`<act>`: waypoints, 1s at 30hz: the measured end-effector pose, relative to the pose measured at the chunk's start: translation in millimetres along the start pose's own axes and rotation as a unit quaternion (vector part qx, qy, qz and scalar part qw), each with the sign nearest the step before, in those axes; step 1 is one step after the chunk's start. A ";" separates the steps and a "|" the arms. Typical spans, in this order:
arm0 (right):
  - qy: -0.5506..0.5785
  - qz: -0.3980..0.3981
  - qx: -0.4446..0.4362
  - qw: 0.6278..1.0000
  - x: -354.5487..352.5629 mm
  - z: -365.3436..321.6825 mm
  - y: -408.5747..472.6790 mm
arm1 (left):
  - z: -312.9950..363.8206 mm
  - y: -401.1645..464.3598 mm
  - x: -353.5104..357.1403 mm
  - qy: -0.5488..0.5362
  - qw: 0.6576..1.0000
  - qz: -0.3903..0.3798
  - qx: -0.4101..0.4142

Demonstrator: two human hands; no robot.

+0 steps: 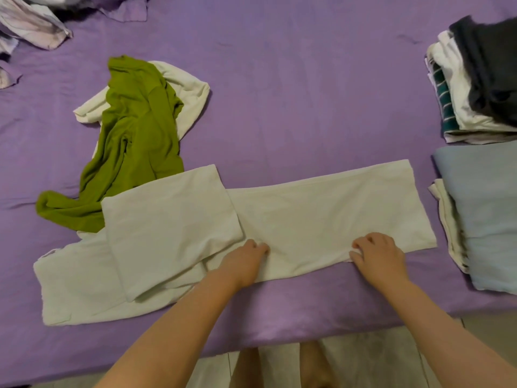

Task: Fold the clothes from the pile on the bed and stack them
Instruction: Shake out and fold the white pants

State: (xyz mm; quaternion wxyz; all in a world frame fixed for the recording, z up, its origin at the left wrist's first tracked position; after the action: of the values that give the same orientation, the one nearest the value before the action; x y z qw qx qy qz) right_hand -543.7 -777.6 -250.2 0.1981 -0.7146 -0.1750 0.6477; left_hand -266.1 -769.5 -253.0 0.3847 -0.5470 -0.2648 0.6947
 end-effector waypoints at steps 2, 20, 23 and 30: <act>0.003 0.007 0.001 1.000 -1.8 11.1 5.7 | 13.2 12.0 -23.8 -0.033 0.996 0.081 0.010; -0.109 0.057 -0.151 0.981 -85.0 -45.4 163.9 | -29.3 93.7 -139.4 -0.032 0.982 0.151 -0.106; -0.110 0.078 -0.117 0.984 -86.1 -25.7 160.6 | -10.1 101.8 -138.4 0.073 0.976 0.165 -0.120; -0.086 -0.053 -0.126 0.987 -8.4 15.3 83.0 | 72.7 100.0 -103.5 0.185 0.953 0.240 0.007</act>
State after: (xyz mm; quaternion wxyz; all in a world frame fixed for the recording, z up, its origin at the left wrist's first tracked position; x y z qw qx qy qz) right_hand -560.3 -852.4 -286.6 0.1245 -0.6656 -0.3088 0.6679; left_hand -349.7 -907.3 -255.3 0.2530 -0.7109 -0.0449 0.6547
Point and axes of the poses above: each hand's wrist, its own y-axis towards the middle knuckle, its own x-axis out of the palm, z = x × y, the point moved 8 cm from there along y, towards the middle knuckle, and after that the axes turned 4 degrees about -x, right-handed, at the moved point
